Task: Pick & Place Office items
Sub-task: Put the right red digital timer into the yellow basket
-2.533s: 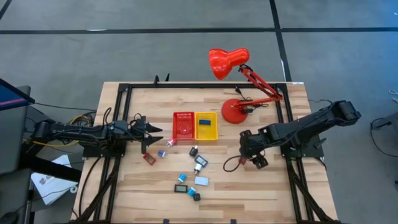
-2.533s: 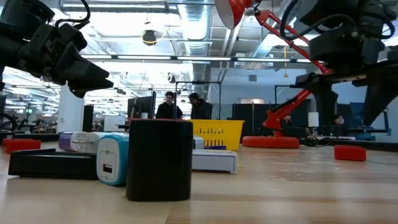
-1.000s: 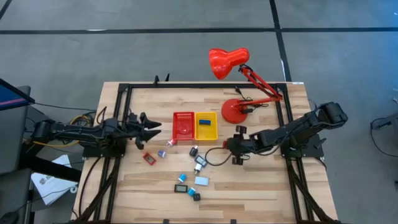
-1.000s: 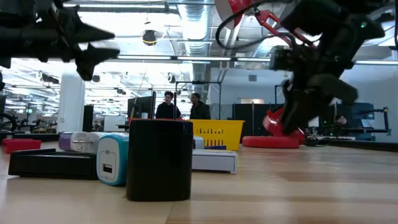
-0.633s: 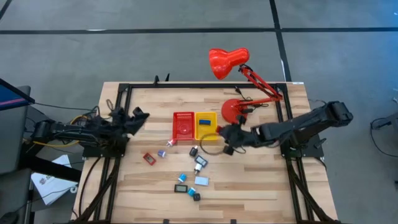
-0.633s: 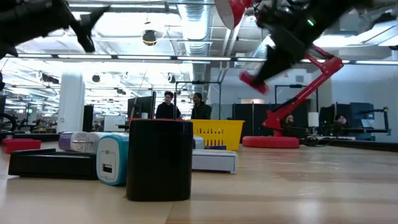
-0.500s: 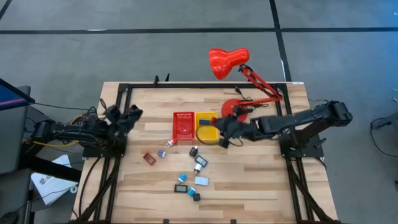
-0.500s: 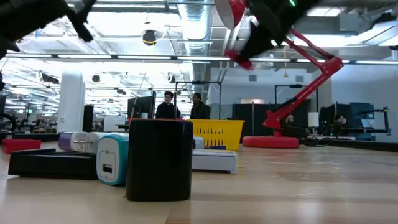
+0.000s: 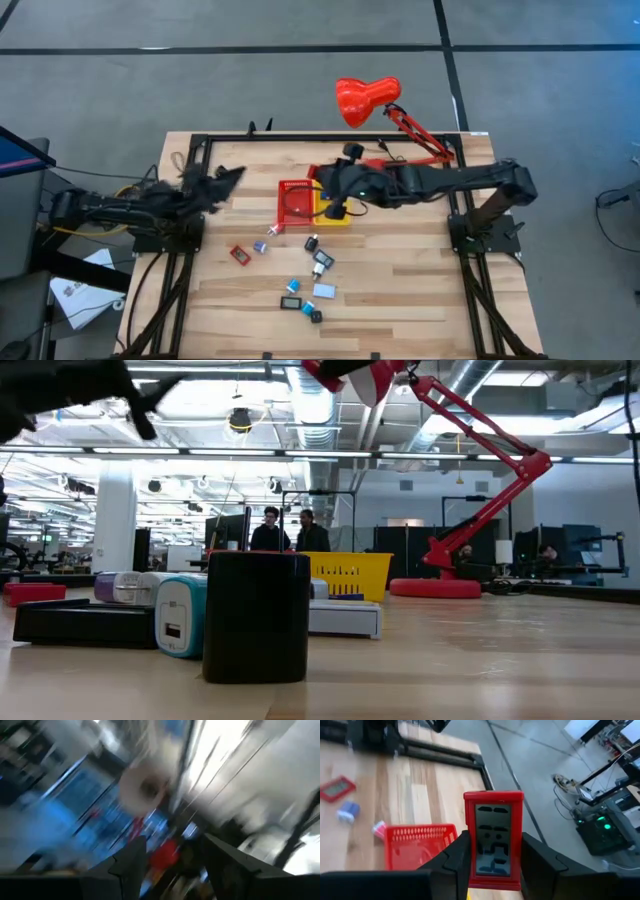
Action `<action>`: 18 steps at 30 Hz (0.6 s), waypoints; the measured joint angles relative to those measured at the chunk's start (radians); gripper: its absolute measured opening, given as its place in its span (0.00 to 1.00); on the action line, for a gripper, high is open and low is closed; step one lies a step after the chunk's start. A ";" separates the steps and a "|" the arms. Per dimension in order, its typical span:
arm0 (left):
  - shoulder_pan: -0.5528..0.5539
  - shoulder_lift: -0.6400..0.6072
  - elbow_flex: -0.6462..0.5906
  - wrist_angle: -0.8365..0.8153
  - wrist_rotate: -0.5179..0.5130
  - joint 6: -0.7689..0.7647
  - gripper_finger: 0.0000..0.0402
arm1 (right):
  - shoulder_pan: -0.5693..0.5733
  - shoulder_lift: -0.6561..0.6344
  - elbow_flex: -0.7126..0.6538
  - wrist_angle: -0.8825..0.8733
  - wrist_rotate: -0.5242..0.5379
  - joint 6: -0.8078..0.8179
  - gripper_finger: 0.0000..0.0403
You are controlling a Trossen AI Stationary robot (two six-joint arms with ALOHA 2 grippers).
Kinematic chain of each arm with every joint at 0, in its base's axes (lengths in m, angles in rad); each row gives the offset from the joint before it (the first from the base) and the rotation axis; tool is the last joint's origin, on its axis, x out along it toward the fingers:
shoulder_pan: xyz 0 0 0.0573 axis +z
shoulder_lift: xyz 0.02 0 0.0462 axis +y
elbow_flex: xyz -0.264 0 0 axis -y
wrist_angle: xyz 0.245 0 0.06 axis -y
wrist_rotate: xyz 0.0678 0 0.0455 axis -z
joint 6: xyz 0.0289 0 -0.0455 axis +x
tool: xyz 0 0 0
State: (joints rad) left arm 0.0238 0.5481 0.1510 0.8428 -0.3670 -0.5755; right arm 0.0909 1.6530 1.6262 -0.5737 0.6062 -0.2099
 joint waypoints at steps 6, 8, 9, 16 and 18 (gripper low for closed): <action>0.000 0.219 0.276 -0.423 0.081 0.069 0.46 | 0.000 0.145 0.166 -0.191 0.001 -0.030 0.32; 0.000 0.275 0.328 -0.444 0.113 0.125 0.46 | 0.002 0.180 0.192 -0.218 0.002 -0.029 0.32; -0.001 0.310 0.351 -0.442 0.120 0.147 0.46 | 0.006 0.197 0.201 -0.230 0.007 -0.029 0.32; 0.000 0.427 0.392 -0.441 0.130 0.127 0.46 | 0.041 0.252 0.207 -0.231 0.079 -0.033 0.32; -0.004 0.442 0.392 -0.444 0.129 0.122 0.46 | 0.049 0.252 0.207 -0.226 0.078 -0.028 0.32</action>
State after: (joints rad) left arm 0.0200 0.9899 0.5426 0.3987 -0.2384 -0.4535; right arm 0.1403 1.9049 1.8328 -0.7997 0.6846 -0.2383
